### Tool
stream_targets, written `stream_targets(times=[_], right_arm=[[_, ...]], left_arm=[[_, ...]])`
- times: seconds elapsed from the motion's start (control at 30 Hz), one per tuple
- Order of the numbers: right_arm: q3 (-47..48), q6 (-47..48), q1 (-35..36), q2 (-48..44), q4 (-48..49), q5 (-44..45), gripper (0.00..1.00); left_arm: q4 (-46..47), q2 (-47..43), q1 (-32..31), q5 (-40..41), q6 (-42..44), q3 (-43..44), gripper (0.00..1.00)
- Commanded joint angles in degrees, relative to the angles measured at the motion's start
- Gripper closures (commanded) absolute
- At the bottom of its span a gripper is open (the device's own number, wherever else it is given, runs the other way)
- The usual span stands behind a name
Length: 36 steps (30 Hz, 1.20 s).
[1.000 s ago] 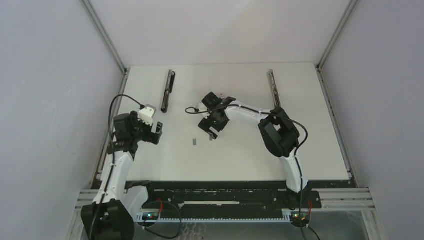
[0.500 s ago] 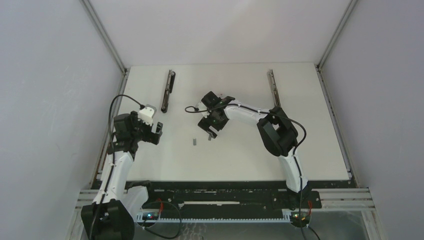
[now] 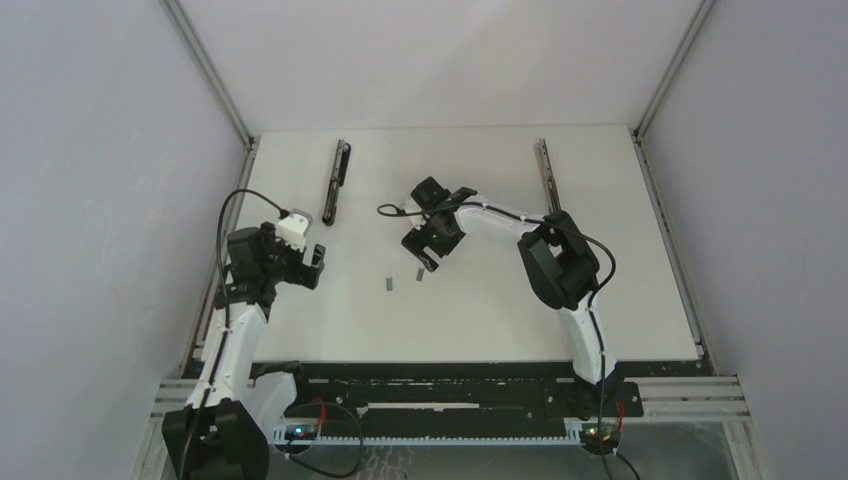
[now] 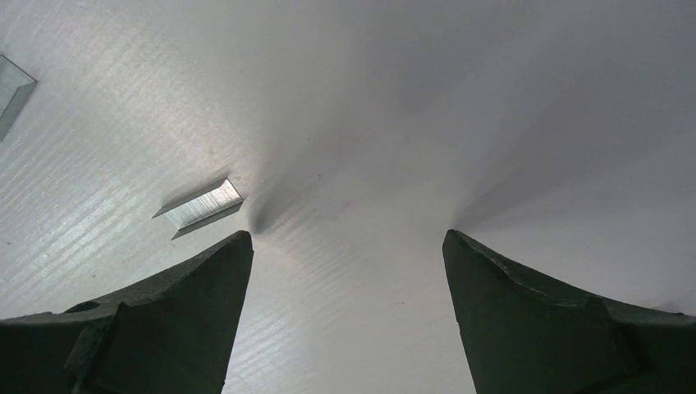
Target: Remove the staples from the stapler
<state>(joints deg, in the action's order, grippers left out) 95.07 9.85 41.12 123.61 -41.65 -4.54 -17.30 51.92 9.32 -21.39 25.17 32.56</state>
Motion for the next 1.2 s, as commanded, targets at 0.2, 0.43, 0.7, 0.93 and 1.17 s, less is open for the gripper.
stream_targets(times=[0.2, 0.43, 0.7, 0.93, 1.17], right_arm=[[2.68, -0.60, 1.72, 0.86, 0.08, 1.65, 0.13], [5.04, -2.04, 2.03, 3.50, 0.77, 3.36, 0.13], [7.58, -1.65, 3.42, 5.54, 0.78, -1.77, 0.12], [6.69, -3.17, 3.26, 3.12, 2.79, 5.55, 0.11], [5.06, -3.39, 0.49, -2.38, 3.24, 0.71, 0.12]], left_arm=[[0.78, -1.17, 0.67, -1.38, 1.13, 0.29, 0.00], [0.85, -1.33, 0.66, -1.46, 1.15, 0.32, 0.00], [0.78, -1.10, 0.64, -1.55, 1.11, 0.32, 0.00], [0.81, -1.12, 0.65, -1.53, 1.13, 0.32, 0.00], [0.86, -0.60, 0.69, -1.73, 1.11, 0.39, 0.00]])
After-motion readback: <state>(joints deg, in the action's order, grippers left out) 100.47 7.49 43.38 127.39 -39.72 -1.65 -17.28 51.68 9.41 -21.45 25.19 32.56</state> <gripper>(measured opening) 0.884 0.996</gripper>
